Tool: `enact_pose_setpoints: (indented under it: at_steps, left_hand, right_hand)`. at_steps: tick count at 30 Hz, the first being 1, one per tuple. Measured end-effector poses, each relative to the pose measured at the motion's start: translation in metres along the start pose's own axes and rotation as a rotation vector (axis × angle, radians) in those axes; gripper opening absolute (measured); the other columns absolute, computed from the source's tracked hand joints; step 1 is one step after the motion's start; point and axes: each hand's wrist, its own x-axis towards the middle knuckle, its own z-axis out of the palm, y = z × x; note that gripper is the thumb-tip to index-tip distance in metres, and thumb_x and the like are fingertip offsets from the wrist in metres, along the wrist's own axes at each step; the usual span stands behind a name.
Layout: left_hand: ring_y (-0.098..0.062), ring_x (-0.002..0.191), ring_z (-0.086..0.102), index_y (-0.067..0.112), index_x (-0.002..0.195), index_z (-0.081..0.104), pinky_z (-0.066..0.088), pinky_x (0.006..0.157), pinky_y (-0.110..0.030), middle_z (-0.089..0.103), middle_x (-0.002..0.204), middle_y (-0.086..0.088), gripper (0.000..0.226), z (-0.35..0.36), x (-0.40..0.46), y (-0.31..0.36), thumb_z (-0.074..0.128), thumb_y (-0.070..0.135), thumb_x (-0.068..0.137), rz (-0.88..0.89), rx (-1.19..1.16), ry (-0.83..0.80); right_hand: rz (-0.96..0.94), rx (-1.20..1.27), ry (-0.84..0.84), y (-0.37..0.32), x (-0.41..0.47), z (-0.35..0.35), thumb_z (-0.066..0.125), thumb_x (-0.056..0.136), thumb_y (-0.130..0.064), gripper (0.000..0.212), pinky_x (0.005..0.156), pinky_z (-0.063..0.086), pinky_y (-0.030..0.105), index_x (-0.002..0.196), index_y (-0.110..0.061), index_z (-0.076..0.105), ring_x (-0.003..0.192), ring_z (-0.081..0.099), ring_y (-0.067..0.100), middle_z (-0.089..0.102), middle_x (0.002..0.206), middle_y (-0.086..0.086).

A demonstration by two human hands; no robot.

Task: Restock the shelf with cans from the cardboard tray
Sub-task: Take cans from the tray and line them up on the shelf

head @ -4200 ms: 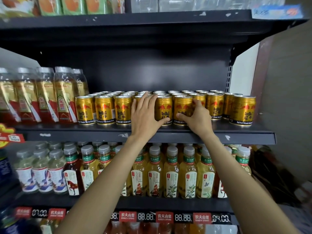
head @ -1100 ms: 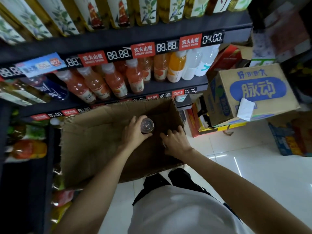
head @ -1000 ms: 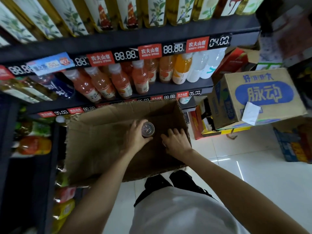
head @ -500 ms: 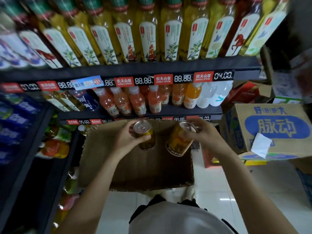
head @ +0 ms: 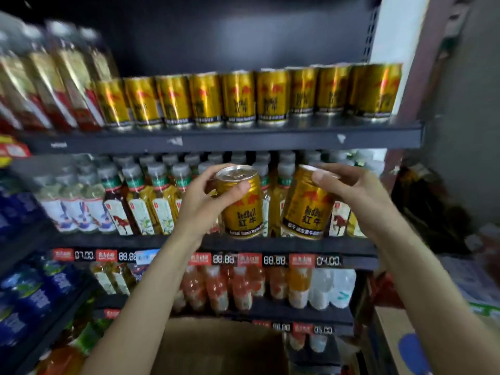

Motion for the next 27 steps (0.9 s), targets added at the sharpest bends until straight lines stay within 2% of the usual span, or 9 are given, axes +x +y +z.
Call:
enact_pose_setpoints:
  at_steps: [3, 6, 8, 10, 12, 15, 18, 24, 27]
  left_hand:
    - [0.008, 0.090, 0.061, 0.039, 0.098, 0.061, 0.050, 0.077, -0.018, 0.066, 0.094, 0.023, 0.043, 0.011, 0.015, 0.041, 0.076, 0.045, 0.058, 0.151, 0.049, -0.002]
    - [0.002, 0.101, 0.058, 0.043, 0.103, 0.059, 0.049, 0.086, -0.023, 0.065, 0.106, 0.020, 0.046, 0.030, 0.034, 0.076, 0.074, 0.054, 0.061, 0.282, 0.101, 0.045]
    - [-0.002, 0.109, 0.055, 0.042, 0.110, 0.058, 0.048, 0.093, -0.031, 0.062, 0.116, 0.015, 0.051, 0.045, 0.051, 0.088, 0.072, 0.060, 0.064, 0.347, 0.145, 0.101]
    - [-0.005, 0.112, 0.054, 0.032, 0.121, 0.057, 0.048, 0.096, -0.035, 0.061, 0.121, 0.011, 0.059, 0.062, 0.071, 0.093, 0.072, 0.055, 0.069, 0.386, 0.173, 0.128]
    - [-0.006, 0.114, 0.053, 0.026, 0.127, 0.055, 0.047, 0.099, -0.037, 0.060, 0.124, 0.009, 0.063, 0.081, 0.091, 0.094, 0.070, 0.053, 0.072, 0.395, 0.230, 0.152]
    - [-0.009, 0.117, 0.051, 0.025, 0.131, 0.051, 0.043, 0.101, -0.035, 0.058, 0.129, 0.006, 0.068, 0.102, 0.115, 0.091, 0.066, 0.059, 0.074, 0.371, 0.370, 0.207]
    - [-0.016, 0.122, 0.051, 0.023, 0.134, 0.048, 0.043, 0.097, -0.032, 0.057, 0.131, 0.003, 0.072, 0.119, 0.131, 0.084, 0.061, 0.063, 0.075, 0.346, 0.474, 0.286]
    - [-0.023, 0.115, 0.056, 0.022, 0.134, 0.048, 0.048, 0.086, -0.036, 0.062, 0.124, -0.002, 0.073, 0.134, 0.150, 0.066, 0.053, 0.068, 0.077, 0.391, 0.634, 0.425]
    - [-0.023, 0.122, 0.050, 0.019, 0.135, 0.046, 0.046, 0.091, -0.039, 0.059, 0.129, -0.003, 0.074, 0.135, 0.152, 0.059, 0.052, 0.066, 0.079, 0.447, 0.658, 0.442]
  right_hand:
    - [-0.187, 0.001, 0.106, -0.038, 0.020, -0.021, 0.070, 0.068, -0.036, 0.027, 0.063, 0.049, 0.008, 0.093, -0.024, 0.068, 0.073, 0.066, -0.006, 0.069, 0.085, -0.010]
    - [-0.329, -0.026, 0.229, -0.065, 0.048, -0.039, 0.072, 0.074, -0.036, 0.032, 0.068, 0.050, 0.013, 0.101, -0.020, 0.067, 0.077, 0.065, -0.005, 0.068, 0.087, -0.010]
    - [-0.386, -0.098, 0.300, -0.076, 0.068, -0.049, 0.077, 0.069, -0.044, 0.051, 0.077, 0.052, 0.022, 0.109, -0.014, 0.067, 0.089, 0.065, 0.005, 0.070, 0.098, -0.002]
    - [-0.411, -0.206, 0.348, -0.079, 0.085, -0.058, 0.076, 0.067, -0.050, 0.066, 0.086, 0.053, 0.029, 0.119, -0.012, 0.063, 0.101, 0.064, 0.013, 0.068, 0.111, 0.004]
    - [-0.427, -0.330, 0.378, -0.079, 0.098, -0.065, 0.075, 0.070, -0.049, 0.067, 0.090, 0.052, 0.032, 0.123, -0.011, 0.059, 0.104, 0.062, 0.015, 0.066, 0.117, 0.006]
    - [-0.423, -0.451, 0.403, -0.076, 0.113, -0.066, 0.071, 0.074, -0.050, 0.065, 0.094, 0.050, 0.037, 0.125, -0.011, 0.057, 0.107, 0.061, 0.018, 0.065, 0.120, 0.007]
    - [-0.443, -0.574, 0.431, -0.073, 0.125, -0.066, 0.066, 0.077, -0.054, 0.065, 0.093, 0.050, 0.041, 0.125, -0.012, 0.057, 0.108, 0.061, 0.023, 0.066, 0.120, 0.008]
    - [-0.540, -0.788, 0.503, -0.057, 0.138, -0.060, 0.057, 0.082, -0.058, 0.063, 0.087, 0.045, 0.033, 0.123, -0.010, 0.059, 0.109, 0.057, 0.026, 0.065, 0.118, 0.010]
    - [-0.534, -0.837, 0.523, -0.050, 0.138, -0.057, 0.051, 0.086, -0.057, 0.063, 0.088, 0.044, 0.034, 0.130, -0.011, 0.052, 0.115, 0.052, 0.026, 0.056, 0.128, 0.010]
